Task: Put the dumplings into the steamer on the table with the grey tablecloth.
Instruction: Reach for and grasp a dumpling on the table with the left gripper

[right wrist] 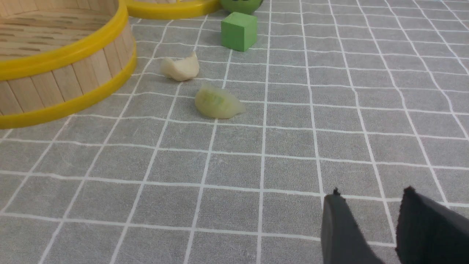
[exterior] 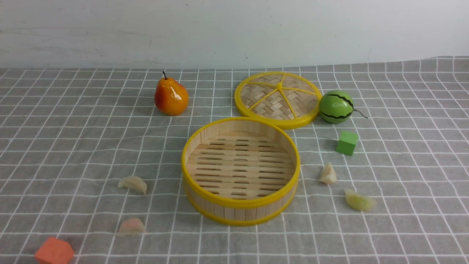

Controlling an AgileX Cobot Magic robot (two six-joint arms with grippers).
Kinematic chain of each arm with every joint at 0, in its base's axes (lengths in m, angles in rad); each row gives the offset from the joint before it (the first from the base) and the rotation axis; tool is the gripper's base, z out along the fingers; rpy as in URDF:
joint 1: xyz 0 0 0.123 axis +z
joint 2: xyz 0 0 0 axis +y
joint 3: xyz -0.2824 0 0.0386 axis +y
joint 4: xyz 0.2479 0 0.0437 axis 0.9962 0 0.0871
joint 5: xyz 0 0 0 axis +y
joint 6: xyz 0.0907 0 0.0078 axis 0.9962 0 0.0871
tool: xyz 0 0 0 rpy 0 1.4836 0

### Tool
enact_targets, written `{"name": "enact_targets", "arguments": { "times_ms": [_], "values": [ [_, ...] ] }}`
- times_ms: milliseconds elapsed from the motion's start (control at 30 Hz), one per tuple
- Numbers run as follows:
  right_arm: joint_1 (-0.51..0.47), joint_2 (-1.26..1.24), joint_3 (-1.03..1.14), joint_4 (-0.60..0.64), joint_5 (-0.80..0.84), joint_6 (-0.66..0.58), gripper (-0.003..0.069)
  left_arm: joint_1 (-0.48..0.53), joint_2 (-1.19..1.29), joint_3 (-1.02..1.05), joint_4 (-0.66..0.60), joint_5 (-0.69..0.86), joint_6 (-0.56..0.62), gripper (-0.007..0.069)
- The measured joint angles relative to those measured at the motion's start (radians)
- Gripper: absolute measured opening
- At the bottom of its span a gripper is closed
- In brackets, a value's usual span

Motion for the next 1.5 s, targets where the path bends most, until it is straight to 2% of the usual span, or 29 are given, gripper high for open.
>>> {"name": "enact_targets", "arguments": {
  "times_ms": [1133, 1267, 1500],
  "values": [
    [0.0, 0.0, 0.001, -0.016, -0.019, 0.0, 0.0239, 0.0, 0.0, 0.0, 0.006, -0.009, -0.004, 0.0155],
    [0.0, 0.0, 0.009, -0.016, -0.137, 0.0, 0.0239, 0.0, 0.0, 0.001, -0.03, -0.044, -0.004, 0.0159],
    [0.0, 0.0, 0.009, -0.016, -0.568, 0.032, 0.0239, 0.0, 0.0, 0.001, -0.076, -0.306, -0.004, 0.0165]
  ]
}}
